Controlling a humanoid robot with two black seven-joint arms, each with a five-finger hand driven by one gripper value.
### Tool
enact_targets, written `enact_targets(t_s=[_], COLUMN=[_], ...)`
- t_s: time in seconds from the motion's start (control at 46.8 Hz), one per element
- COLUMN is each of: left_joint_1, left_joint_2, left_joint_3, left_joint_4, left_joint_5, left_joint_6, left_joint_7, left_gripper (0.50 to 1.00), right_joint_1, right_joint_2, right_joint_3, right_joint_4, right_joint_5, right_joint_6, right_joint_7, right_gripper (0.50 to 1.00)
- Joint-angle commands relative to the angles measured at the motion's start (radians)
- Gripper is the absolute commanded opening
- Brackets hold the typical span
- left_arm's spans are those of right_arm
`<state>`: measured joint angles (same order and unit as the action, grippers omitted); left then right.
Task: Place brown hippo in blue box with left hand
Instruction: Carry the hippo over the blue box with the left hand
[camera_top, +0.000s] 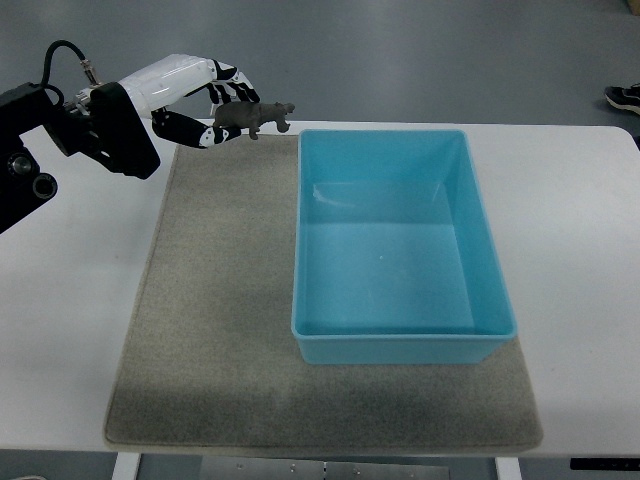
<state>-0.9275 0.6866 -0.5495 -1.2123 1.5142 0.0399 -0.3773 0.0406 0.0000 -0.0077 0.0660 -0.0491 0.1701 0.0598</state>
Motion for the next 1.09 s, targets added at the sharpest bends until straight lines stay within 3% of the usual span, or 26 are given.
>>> enact_targets(t_s=[0.0, 0.385, 0.641, 0.962, 1.068], left_joint_1=[-0.004, -0.01, -0.013, -0.007, -0.004], left_joint_2=[-0.015, -0.148, -0.182, -0.188, -0.188], left_joint_3=[0.003, 0.054, 0.117, 0.141, 0.141], left_joint_4=[-0.029, -0.039, -0.039, -0.036, -0.038], left_joint_5=[0.001, 0.015, 0.017, 0.017, 0.017], left_joint_6=[-0.003, -0.02, -0.018, -0.018, -0.018], left_joint_7=[0.0, 0.0, 0.0, 0.0, 0.0], left_gripper=[0.5, 0.5, 0.516, 0.626, 0.683], right_joint_1=[0.001, -0.001, -0.001, -0.001, -0.001], right_joint_2=[0.0, 0.0, 0.0, 0.0, 0.0], right_joint_3=[0.0, 0.0, 0.0, 0.0, 0.0], right_joint_4=[0.0, 0.0, 0.0, 0.0, 0.0], right_joint_5=[0.0, 0.0, 0.0, 0.0, 0.0], right_joint_6=[0.0, 0.0, 0.0, 0.0, 0.0], right_joint_7=[0.0, 0.0, 0.0, 0.0, 0.0], right_gripper=[0.936, 0.936, 0.936, 0.936, 0.936])
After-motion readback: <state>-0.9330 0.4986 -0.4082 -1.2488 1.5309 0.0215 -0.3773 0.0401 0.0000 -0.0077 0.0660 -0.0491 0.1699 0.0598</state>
